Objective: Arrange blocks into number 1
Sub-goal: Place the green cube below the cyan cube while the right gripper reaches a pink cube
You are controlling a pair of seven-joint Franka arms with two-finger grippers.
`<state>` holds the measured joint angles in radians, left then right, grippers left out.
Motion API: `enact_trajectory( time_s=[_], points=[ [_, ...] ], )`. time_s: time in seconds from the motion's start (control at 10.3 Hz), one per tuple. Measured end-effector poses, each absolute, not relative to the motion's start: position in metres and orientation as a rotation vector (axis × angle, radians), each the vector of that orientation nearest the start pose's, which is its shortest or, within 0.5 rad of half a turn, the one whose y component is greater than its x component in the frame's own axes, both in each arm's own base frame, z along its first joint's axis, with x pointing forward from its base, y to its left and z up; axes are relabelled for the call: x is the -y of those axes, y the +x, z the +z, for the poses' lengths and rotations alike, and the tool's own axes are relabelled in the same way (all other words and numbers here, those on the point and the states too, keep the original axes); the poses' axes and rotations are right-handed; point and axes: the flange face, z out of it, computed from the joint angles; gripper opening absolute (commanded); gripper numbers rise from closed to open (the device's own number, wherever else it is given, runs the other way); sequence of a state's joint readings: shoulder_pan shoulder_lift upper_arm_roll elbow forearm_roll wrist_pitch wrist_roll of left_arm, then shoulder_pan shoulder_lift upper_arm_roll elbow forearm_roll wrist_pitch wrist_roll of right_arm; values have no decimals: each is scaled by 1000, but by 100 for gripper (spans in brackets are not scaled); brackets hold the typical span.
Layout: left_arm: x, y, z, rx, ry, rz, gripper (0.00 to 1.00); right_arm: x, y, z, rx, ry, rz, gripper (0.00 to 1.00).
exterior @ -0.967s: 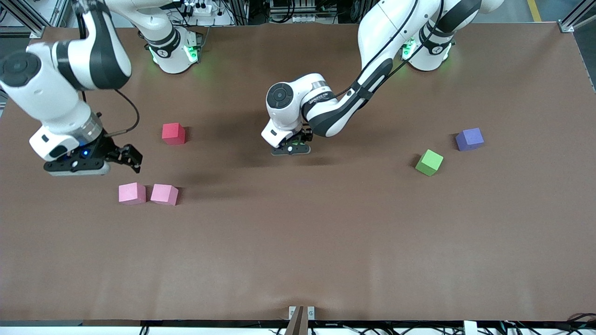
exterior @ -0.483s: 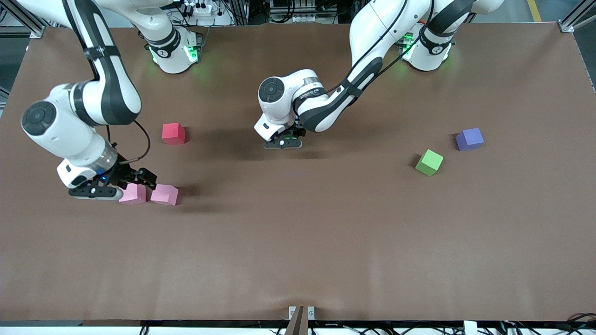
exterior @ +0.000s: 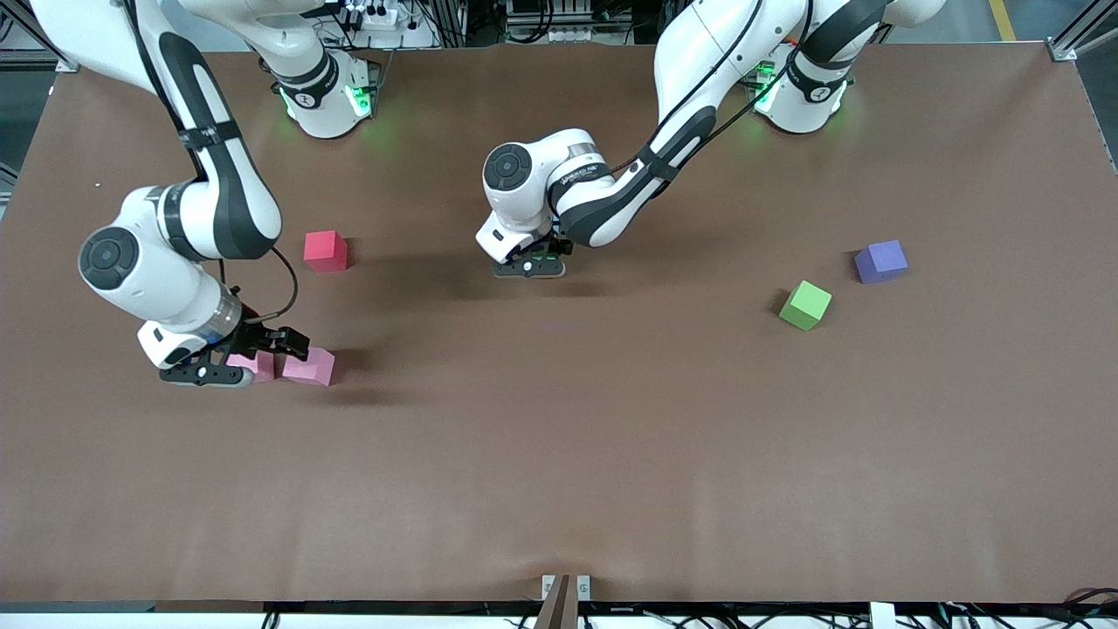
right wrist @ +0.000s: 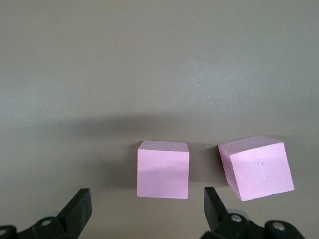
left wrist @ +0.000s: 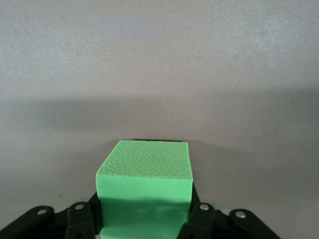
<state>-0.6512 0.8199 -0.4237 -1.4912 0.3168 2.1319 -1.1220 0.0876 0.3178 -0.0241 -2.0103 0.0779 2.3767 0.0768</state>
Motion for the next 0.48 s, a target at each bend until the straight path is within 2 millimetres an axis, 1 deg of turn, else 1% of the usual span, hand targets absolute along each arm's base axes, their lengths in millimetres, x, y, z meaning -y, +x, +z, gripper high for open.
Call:
enact_trajectory(
  time_s=[0.19,0.29,0.39,0.48],
  points=[
    [594,376,203,-79,-3071,144,100,-30,608,273,-125,-3098,-67,100],
    [595,375,205,-81,-3074,141,100,-27,609,261,-134,-3102,-68,100],
    [596,378,209,-74,-3081,132,100,-24,609,253,-139,-3105,-63,100],
    [595,385,216,-60,-3086,119,100,-24,610,250,-140,-3106,-59,100]
  ],
)
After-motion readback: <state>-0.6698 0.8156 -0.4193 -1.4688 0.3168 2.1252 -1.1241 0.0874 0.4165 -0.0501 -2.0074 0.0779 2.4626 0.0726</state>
